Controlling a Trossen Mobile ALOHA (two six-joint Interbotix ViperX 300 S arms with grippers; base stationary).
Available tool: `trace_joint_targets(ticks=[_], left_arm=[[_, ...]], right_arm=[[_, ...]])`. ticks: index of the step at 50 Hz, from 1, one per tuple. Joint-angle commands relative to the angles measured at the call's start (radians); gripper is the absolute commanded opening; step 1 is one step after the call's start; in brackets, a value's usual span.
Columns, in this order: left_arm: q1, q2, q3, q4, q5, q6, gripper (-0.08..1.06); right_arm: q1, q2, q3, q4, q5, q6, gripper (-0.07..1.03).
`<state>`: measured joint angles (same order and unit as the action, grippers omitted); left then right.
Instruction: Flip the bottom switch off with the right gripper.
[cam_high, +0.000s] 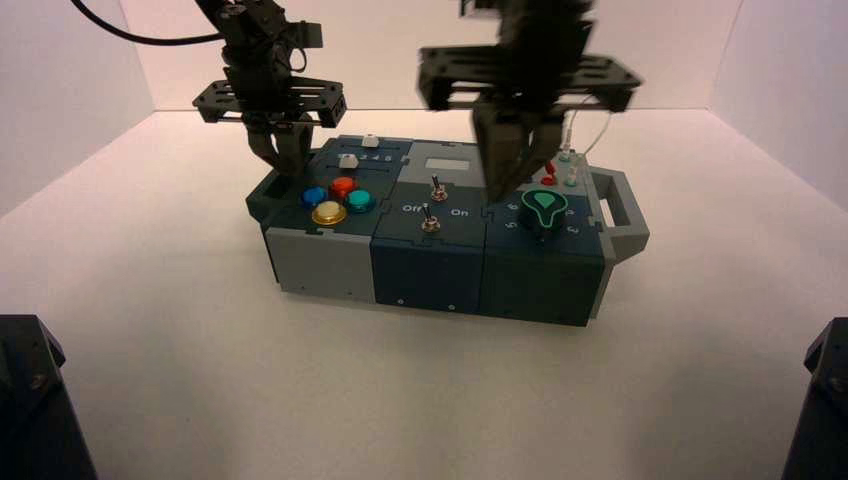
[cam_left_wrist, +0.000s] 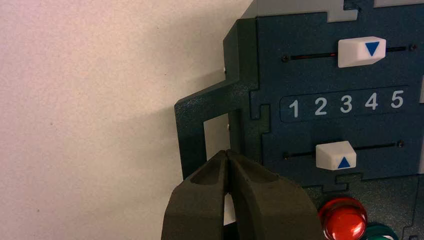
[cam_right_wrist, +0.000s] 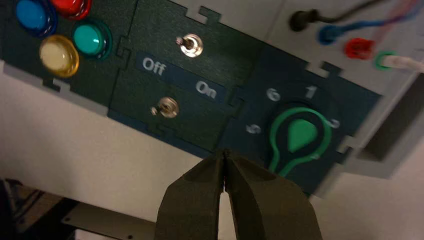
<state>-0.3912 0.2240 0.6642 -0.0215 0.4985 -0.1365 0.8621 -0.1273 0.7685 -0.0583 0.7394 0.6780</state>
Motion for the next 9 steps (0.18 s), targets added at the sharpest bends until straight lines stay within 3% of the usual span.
trace_joint_targets(ticks=[1, 9], left_arm=[[0.017, 0.011, 0.011, 0.008, -0.015, 0.009, -0.03], [0.017, 0.017, -0.006, 0.008, -0.015, 0.008, -0.03]], right_arm=[[0.002, -0.092, 0.034, -0.018, -0.029, -0.002, -0.02], [-0.005, -0.164, 0.092, -0.028, -0.048, -0.003, -0.02]])
